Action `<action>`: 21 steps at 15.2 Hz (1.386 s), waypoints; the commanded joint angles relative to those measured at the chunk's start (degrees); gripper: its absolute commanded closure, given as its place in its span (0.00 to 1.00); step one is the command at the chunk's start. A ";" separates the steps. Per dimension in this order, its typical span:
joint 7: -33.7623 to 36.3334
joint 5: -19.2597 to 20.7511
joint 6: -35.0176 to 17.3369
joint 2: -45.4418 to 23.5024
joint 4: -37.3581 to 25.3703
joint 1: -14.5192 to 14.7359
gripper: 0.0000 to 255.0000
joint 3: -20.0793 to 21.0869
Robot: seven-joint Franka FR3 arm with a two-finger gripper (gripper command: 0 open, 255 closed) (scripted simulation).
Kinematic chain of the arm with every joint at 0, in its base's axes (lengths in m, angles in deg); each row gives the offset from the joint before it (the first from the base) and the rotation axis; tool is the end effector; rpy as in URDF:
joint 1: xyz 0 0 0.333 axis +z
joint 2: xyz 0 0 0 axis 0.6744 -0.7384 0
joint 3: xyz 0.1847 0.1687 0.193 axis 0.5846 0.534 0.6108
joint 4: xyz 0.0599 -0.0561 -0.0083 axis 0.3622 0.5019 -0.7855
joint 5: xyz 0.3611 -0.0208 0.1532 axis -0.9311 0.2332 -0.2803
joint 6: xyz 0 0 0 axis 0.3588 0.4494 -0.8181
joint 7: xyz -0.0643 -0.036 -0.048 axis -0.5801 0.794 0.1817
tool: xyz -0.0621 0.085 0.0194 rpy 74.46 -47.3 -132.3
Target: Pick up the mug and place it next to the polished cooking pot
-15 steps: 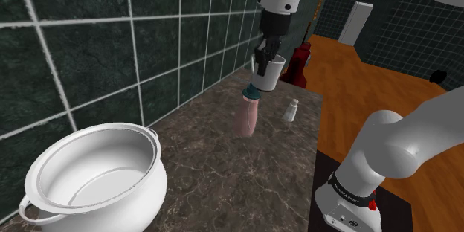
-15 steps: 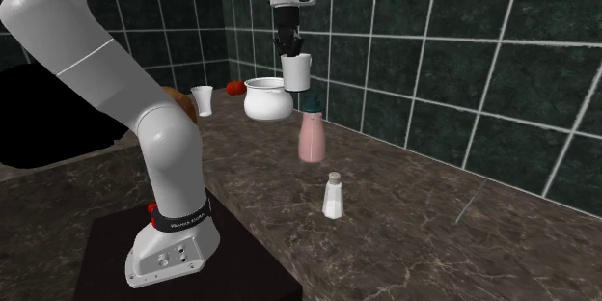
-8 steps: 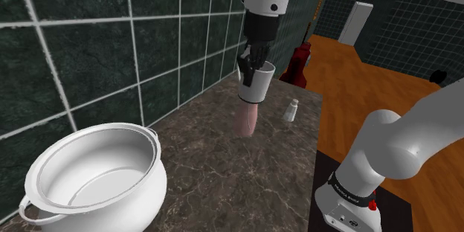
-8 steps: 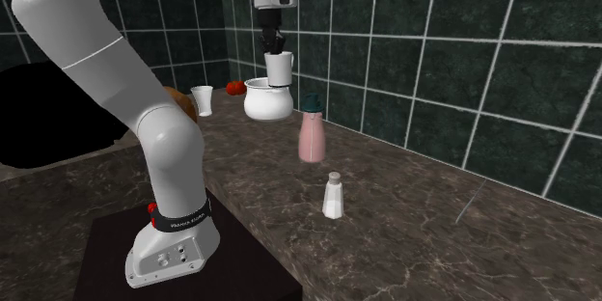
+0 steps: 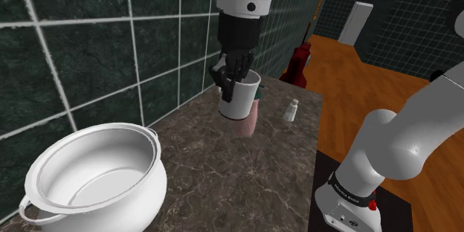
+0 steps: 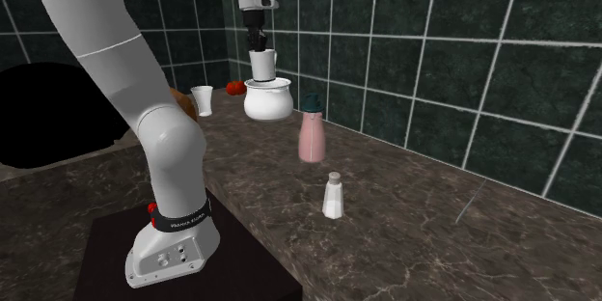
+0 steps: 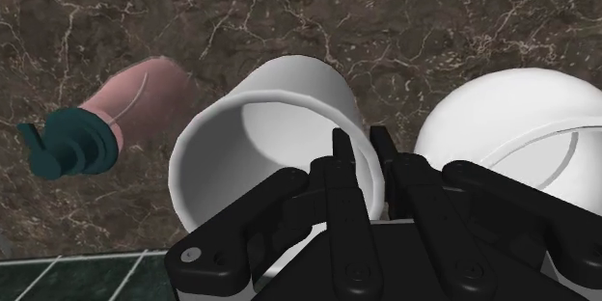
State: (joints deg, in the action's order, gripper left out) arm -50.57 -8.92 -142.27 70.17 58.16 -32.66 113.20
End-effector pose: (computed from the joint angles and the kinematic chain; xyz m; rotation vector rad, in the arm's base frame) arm 0.3349 0.3343 0.5846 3.0678 0.1834 0.0176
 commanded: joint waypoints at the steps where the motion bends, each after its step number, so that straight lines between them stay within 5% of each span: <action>1: 3.86 0.65 0.46 -2.91 -3.18 0.58 1.00 2.76; 5: 11.20 3.59 1.08 -9.90 -9.76 1.81 1.00 7.92; 21: 11.63 3.47 -11.24 -9.95 2.54 2.22 1.00 8.36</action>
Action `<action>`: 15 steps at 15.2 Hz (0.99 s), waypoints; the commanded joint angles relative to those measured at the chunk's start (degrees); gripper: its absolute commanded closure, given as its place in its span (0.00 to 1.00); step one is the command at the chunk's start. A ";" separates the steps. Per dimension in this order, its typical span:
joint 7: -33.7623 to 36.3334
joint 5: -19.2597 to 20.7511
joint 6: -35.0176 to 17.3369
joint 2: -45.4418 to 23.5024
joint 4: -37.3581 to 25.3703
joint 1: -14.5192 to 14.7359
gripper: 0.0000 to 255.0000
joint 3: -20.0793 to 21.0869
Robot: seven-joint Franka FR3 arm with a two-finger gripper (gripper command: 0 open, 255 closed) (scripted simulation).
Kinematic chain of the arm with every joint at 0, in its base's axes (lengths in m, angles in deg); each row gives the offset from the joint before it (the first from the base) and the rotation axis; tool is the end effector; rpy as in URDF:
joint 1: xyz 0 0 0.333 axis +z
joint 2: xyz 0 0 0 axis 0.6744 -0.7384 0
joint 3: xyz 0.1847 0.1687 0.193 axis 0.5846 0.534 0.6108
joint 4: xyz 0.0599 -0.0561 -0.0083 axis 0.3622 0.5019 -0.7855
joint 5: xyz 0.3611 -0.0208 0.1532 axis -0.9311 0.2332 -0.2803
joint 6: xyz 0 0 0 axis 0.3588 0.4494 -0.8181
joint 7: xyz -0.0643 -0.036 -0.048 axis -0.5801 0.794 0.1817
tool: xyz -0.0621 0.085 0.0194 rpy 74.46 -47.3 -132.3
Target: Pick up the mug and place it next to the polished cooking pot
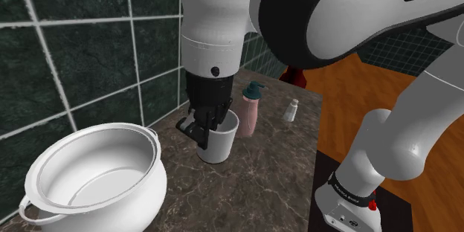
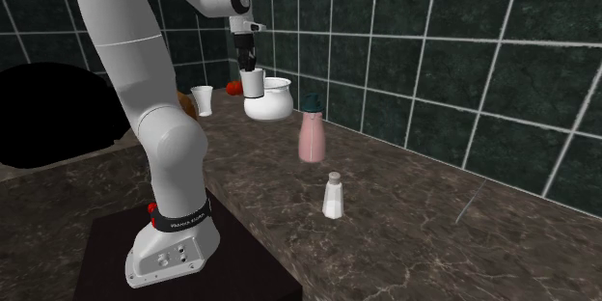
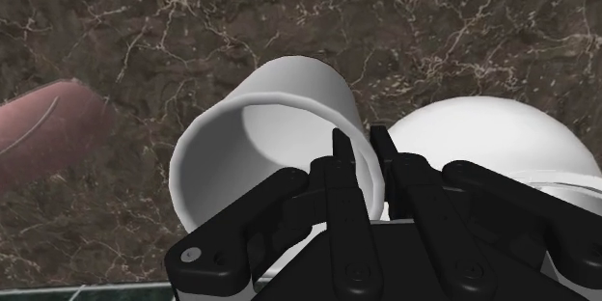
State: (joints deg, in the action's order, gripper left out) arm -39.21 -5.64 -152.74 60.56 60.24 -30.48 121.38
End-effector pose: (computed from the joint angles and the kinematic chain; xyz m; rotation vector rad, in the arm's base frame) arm 0.3185 0.4126 0.5073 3.0685 0.1804 0.0161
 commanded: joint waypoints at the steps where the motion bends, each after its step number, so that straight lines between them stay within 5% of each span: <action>1: 0.36 0.26 -1.53 -0.48 1.11 0.06 1.00 0.24; 15: 2.55 2.51 -12.19 -4.07 8.97 0.19 1.00 1.31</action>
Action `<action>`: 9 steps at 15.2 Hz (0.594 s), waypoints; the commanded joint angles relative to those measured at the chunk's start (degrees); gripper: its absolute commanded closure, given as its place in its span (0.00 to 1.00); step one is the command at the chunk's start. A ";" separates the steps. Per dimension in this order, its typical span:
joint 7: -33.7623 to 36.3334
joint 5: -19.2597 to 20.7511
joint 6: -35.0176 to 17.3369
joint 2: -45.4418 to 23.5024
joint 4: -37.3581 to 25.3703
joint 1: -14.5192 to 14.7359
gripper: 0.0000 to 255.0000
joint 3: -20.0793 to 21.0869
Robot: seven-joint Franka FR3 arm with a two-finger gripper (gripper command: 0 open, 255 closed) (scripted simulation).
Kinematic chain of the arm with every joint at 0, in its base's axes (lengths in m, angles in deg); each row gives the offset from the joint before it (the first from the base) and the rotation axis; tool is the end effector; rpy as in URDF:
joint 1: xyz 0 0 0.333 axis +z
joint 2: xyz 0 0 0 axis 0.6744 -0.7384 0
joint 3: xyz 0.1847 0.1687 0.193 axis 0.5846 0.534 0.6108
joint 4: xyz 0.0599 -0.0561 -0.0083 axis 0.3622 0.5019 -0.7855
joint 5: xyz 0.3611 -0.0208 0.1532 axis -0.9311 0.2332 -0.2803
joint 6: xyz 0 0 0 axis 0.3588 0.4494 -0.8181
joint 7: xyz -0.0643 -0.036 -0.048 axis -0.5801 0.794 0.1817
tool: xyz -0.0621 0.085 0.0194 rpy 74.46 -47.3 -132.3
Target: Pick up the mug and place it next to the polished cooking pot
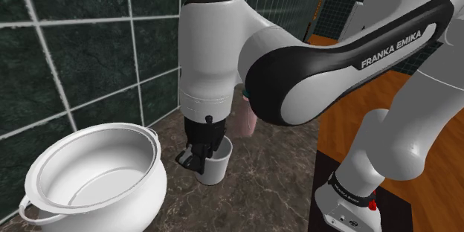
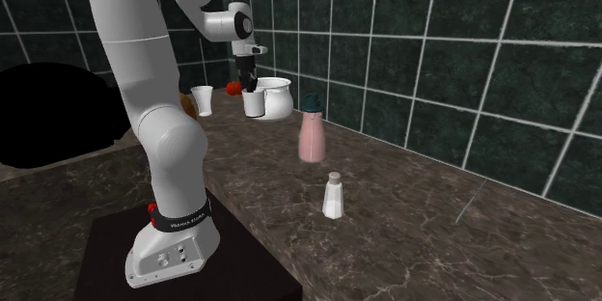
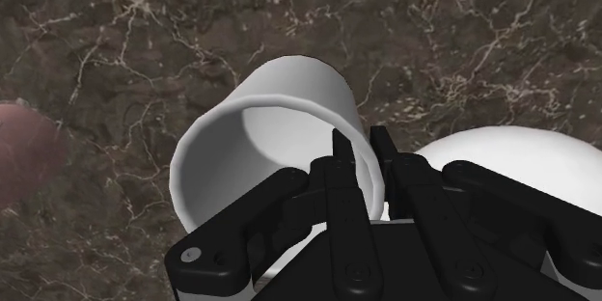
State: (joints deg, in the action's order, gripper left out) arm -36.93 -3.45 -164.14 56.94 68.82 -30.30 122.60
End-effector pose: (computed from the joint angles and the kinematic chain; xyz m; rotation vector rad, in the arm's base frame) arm 0.3183 0.4135 0.4281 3.0683 0.1803 0.0159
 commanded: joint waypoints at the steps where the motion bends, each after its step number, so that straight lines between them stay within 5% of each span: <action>1: 0.50 0.58 -1.53 -0.83 0.86 0.01 1.00 0.17; 9: 2.82 3.39 -7.52 -4.43 4.16 0.08 1.00 0.61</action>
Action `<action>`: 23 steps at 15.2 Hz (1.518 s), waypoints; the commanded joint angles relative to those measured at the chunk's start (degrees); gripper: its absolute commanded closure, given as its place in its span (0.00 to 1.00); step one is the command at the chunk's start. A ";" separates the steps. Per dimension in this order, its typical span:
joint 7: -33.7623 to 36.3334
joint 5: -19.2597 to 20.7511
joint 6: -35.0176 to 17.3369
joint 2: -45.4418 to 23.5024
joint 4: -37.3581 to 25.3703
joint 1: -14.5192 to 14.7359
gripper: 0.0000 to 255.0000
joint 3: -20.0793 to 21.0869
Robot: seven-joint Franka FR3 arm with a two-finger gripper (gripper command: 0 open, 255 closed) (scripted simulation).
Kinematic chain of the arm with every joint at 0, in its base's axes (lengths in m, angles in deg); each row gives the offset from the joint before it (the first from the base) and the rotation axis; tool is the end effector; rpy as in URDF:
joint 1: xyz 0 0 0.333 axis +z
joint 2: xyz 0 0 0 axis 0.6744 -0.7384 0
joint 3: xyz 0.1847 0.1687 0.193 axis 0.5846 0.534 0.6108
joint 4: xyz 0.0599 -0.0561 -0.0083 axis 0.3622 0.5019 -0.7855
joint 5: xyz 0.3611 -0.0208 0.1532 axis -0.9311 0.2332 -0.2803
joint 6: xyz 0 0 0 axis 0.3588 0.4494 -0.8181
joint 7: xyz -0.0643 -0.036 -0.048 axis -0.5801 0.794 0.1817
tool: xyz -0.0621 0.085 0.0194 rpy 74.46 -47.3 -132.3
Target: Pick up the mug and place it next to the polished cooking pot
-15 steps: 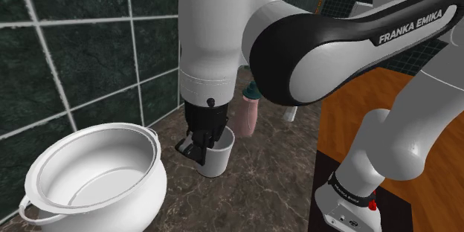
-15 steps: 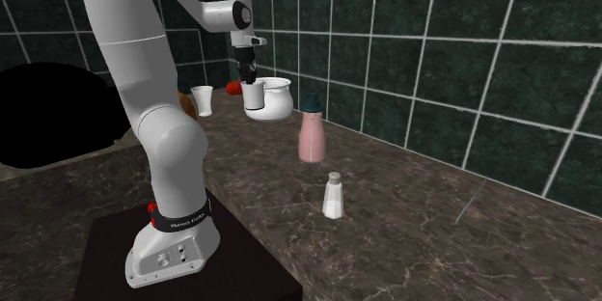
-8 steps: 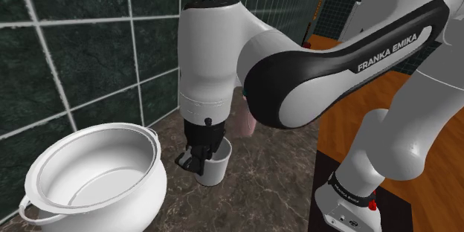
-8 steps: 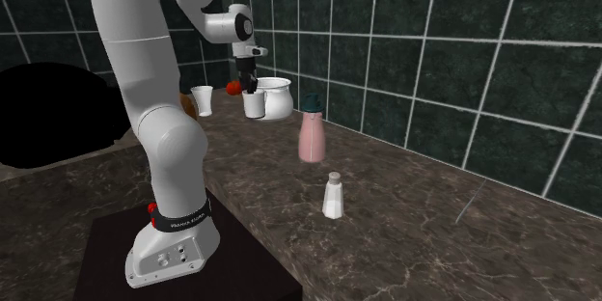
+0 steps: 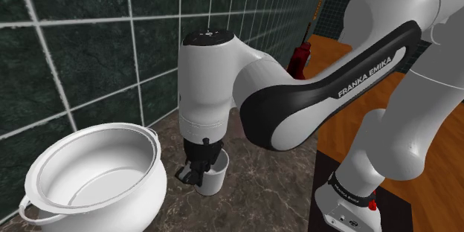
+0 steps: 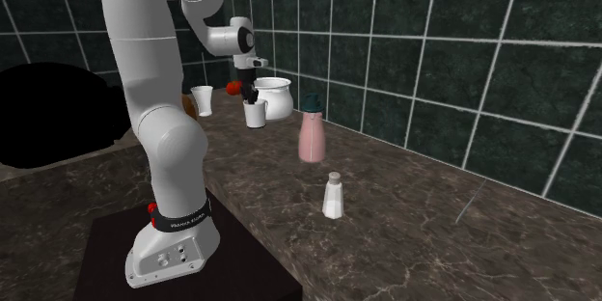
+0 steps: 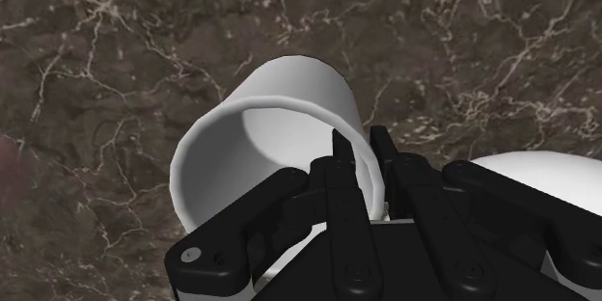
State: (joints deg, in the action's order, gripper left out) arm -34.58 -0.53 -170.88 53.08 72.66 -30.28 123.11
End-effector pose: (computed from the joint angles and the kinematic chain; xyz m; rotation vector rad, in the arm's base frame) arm 0.3191 0.4131 0.3807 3.0684 0.1800 0.0159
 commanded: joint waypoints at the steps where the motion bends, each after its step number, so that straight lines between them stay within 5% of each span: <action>1: 0.81 0.92 -1.51 -1.09 0.68 0.08 1.00 0.12; 10: 1.60 1.93 -3.07 -2.26 1.39 0.15 1.00 0.13; 11: 1.61 1.93 -3.07 -2.26 1.39 0.16 0.00 0.14; 16: 1.61 1.93 -3.07 -2.26 1.39 0.16 0.00 0.14; 20: -0.91 -1.52 4.03 1.89 -2.66 0.03 0.00 0.09; 23: -0.91 -1.53 4.03 1.89 -2.66 0.07 0.00 0.05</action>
State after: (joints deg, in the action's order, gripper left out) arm -35.39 -1.98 -167.16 54.89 70.21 -30.19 123.19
